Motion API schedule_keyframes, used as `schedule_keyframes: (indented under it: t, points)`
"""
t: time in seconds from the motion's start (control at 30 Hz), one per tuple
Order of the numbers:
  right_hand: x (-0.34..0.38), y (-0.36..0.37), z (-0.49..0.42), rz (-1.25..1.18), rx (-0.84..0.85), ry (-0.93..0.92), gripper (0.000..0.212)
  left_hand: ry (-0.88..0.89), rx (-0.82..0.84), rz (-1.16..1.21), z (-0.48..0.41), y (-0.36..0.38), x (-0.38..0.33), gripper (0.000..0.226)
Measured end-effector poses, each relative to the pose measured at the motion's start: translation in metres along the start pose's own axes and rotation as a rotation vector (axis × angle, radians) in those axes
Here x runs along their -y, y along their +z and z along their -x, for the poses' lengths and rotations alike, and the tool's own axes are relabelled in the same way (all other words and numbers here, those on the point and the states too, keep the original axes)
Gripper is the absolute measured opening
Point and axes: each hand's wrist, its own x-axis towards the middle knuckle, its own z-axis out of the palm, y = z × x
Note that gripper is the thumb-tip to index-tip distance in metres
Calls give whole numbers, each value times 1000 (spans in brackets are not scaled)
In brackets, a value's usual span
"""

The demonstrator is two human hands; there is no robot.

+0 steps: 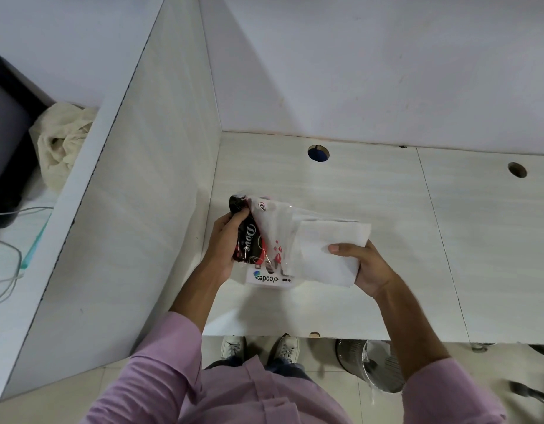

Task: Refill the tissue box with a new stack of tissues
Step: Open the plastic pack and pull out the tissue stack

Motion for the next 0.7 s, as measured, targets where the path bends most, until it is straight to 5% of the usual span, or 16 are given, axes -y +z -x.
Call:
schedule_keyframes:
  t: [0.33, 0.7]
  points:
    - [5, -43, 14, -221, -341, -120, 29, -137, -226, 161, -35, -4, 4, 28]
    - [21, -47, 7, -258, -398, -94, 25, -167, -261, -38, -103, 5, 4, 47]
